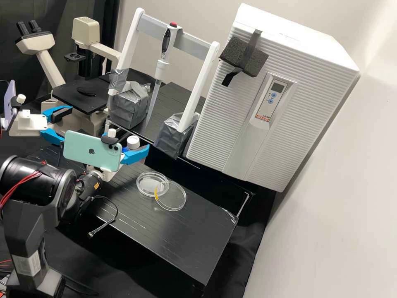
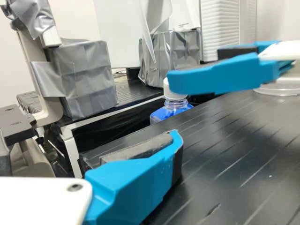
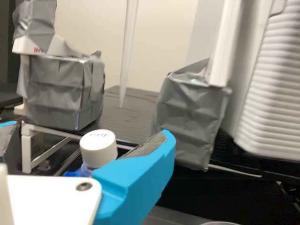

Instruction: Close the bottle

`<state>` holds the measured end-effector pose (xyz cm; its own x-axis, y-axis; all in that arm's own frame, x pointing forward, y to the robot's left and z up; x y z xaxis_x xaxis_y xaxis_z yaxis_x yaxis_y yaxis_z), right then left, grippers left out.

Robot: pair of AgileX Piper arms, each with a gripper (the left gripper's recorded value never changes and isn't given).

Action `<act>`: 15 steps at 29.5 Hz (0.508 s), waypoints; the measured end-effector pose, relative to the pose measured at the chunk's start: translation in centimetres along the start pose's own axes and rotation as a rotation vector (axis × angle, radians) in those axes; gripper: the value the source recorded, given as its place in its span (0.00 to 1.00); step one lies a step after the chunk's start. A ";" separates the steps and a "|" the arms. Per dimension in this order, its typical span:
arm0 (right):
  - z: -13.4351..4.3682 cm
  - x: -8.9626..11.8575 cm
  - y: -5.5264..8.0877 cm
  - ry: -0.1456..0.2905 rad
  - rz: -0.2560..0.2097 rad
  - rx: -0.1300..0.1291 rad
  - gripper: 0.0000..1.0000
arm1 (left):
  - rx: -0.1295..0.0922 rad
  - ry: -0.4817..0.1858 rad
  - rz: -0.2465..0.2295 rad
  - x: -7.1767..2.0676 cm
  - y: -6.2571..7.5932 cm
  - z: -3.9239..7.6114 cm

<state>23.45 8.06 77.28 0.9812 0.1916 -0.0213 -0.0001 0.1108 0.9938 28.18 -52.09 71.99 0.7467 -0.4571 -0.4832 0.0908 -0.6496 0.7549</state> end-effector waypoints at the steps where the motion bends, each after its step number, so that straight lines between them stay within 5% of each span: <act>1: 0.0 -0.2 0.0 0.001 0.002 -0.001 1.00 | 0.000 0.000 0.000 0.00 0.0 0.0; 6: 0.1 -0.5 -0.1 0.002 -0.006 -0.005 1.00 | 0.004 0.004 0.002 0.03 0.0 0.0; 15: 0.2 -0.5 -0.1 0.001 -0.007 -0.006 1.00 | 0.062 0.042 0.038 -0.32 0.0 0.1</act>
<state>22.97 7.79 77.21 0.9809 0.1921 -0.0286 0.0059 0.1177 0.9930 27.88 -51.97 72.09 0.7757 -0.4577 -0.4345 0.0212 -0.6692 0.7428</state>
